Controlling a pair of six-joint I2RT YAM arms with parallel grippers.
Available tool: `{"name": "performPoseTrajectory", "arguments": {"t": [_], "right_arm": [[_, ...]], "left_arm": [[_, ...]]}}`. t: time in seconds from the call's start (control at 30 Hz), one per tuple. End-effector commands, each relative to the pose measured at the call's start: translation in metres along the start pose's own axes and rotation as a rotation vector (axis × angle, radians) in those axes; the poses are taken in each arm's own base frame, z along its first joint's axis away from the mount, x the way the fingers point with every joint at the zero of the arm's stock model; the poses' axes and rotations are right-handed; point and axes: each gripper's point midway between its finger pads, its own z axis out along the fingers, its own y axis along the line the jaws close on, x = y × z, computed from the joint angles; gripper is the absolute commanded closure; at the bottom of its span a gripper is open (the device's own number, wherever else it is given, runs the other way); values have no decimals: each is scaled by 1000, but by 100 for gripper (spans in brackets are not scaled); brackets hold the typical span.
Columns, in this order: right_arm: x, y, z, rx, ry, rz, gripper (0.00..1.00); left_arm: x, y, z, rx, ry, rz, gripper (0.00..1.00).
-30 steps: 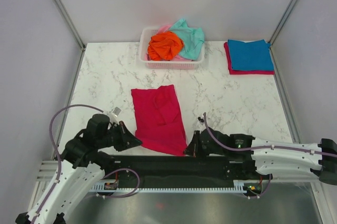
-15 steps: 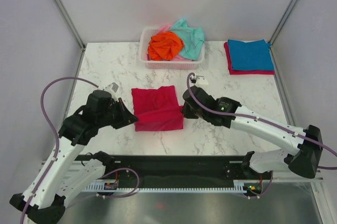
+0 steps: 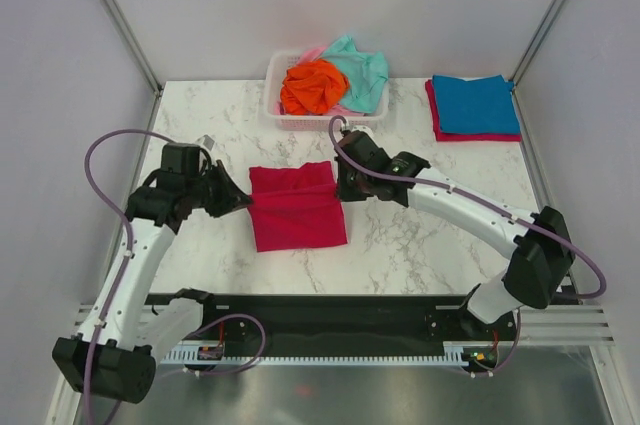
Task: Fold and stack the t-shirts
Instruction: Fold the tshirt
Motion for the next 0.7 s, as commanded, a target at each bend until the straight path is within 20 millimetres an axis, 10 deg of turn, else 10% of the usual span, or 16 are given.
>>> {"name": "performPoseTrajectory", "arguments": {"t": [0.0,0.67], "right_arm": [[-24,-21,8,64,-9,-47,100],[-98,-57,138,79,90,-35,100]], "left_arm": [[-22,5,4,44,-31,60,98],[-138,62,146,-94,80,-69,98]]}}
